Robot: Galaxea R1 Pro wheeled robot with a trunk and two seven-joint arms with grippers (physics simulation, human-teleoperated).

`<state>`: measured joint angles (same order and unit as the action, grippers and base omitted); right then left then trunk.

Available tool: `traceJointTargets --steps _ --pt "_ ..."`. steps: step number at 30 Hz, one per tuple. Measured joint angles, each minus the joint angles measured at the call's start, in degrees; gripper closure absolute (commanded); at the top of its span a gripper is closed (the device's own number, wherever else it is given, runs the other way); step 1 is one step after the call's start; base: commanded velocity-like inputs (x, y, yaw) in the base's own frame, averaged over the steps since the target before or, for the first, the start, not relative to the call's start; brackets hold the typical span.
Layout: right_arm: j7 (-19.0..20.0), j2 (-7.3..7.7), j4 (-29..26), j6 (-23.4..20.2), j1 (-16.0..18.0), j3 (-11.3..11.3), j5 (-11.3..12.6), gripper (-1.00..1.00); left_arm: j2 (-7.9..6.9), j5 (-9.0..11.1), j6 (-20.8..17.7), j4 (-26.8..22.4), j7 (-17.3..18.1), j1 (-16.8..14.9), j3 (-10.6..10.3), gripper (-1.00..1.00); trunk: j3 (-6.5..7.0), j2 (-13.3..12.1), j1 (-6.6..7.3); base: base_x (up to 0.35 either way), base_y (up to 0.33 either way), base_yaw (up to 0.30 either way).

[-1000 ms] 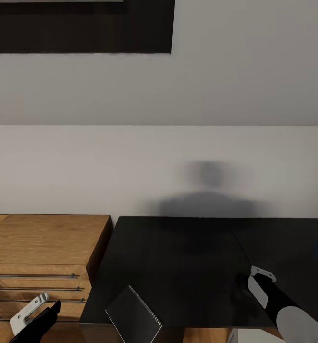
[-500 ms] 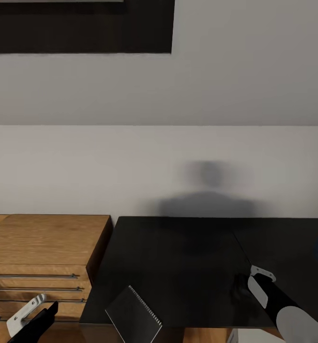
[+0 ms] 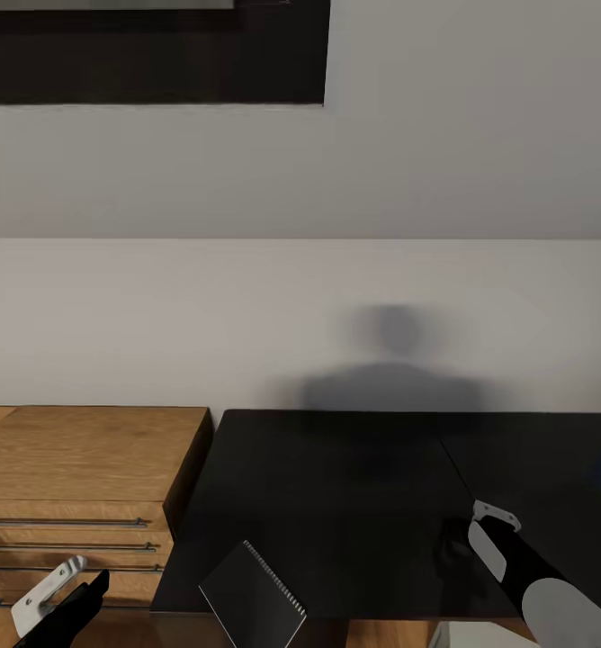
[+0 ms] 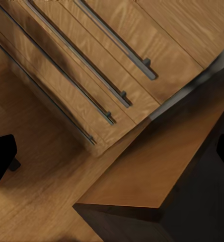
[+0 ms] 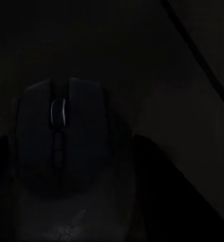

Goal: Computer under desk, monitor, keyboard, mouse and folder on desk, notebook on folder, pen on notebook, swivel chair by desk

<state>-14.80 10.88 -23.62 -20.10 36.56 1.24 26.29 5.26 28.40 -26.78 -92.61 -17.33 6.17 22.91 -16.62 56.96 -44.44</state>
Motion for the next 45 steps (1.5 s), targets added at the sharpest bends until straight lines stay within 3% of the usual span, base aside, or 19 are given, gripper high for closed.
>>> traceJointTargets --steps 6,13,20,26,45 --pt "0.01 0.01 -2.88 0.56 -0.01 -0.08 0.01 1.0 -0.1 0.0 0.04 0.0 0.22 0.0 0.04 -1.0 1.08 -2.41 1.32 0.0 0.0 0.0" --pt "-0.39 -0.05 -16.53 0.36 -1.35 -0.05 0.08 1.0 -0.18 0.09 0.09 0.0 0.33 0.0 0.01 -1.0 2.34 -5.22 2.86 0.0 0.0 0.0" --pt "-0.7 -0.1 -30.84 -2.71 -7.41 -0.05 0.25 1.0 -0.18 0.09 0.08 0.0 0.3 0.0 0.0 -1.0 3.6 -8.03 4.4 -0.006 0.001 0.0" --pt "-1.26 -0.21 -33.33 -4.34 -8.51 -0.01 0.31 1.0 -0.18 0.14 0.0 -0.01 0.29 0.0 0.08 -1.0 4.68 -10.45 5.69 -0.227 0.065 0.0" --pt "-1.37 -0.46 -33.33 -4.57 -8.64 0.03 0.25 1.0 -0.19 0.18 0.0 0.0 0.3 0.0 0.09 -1.0 8.1 -18.08 9.86 -0.324 0.097 0.0"
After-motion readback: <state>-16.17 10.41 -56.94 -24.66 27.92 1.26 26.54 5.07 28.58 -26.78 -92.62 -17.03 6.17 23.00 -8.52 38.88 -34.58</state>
